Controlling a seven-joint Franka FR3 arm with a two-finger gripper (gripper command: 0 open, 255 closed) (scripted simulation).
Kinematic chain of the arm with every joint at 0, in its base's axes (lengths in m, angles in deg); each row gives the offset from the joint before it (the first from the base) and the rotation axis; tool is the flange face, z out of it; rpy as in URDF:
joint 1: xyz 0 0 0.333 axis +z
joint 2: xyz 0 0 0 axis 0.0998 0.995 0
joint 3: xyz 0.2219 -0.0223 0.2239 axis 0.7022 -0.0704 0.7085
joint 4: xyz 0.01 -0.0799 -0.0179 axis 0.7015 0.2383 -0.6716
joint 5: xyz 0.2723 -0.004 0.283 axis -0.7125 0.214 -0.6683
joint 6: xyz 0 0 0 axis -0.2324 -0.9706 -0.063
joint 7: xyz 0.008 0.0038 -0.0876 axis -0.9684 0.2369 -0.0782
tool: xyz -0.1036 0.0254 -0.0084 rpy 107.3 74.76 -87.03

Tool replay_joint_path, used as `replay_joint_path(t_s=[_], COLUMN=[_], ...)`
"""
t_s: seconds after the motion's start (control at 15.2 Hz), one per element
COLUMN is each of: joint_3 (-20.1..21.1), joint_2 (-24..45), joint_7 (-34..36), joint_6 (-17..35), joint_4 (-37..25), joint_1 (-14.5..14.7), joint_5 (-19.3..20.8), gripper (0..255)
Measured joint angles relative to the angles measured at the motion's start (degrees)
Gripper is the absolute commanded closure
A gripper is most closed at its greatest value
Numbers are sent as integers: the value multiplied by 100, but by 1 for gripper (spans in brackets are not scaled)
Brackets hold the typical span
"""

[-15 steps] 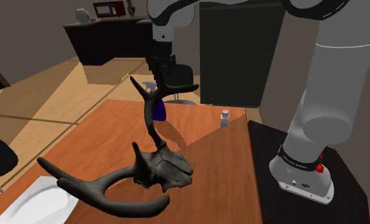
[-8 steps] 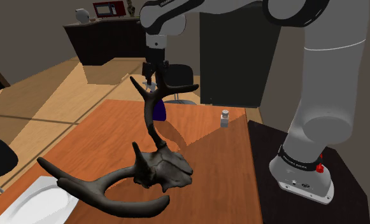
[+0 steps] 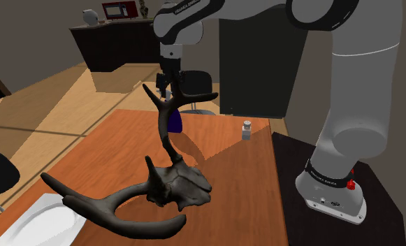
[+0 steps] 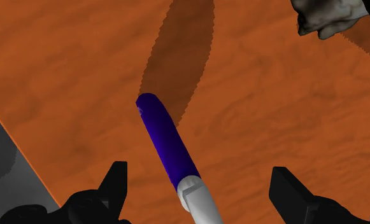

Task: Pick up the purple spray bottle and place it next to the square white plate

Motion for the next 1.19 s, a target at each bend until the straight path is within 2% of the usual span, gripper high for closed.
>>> replay_joint_path(t_s=[0.07, 0.13, 0.79, 1.19], joint_3=[0, 0, 0, -9], joint_2=[0, 0, -1, -88], joint_7=[0, 0, 0, 85], joint_6=[1, 1, 1, -330], joint_4=[1, 1, 0, -253], joint_1=[0, 0, 0, -4], joint_5=[0, 0, 0, 39], gripper=[0, 255, 255, 255])
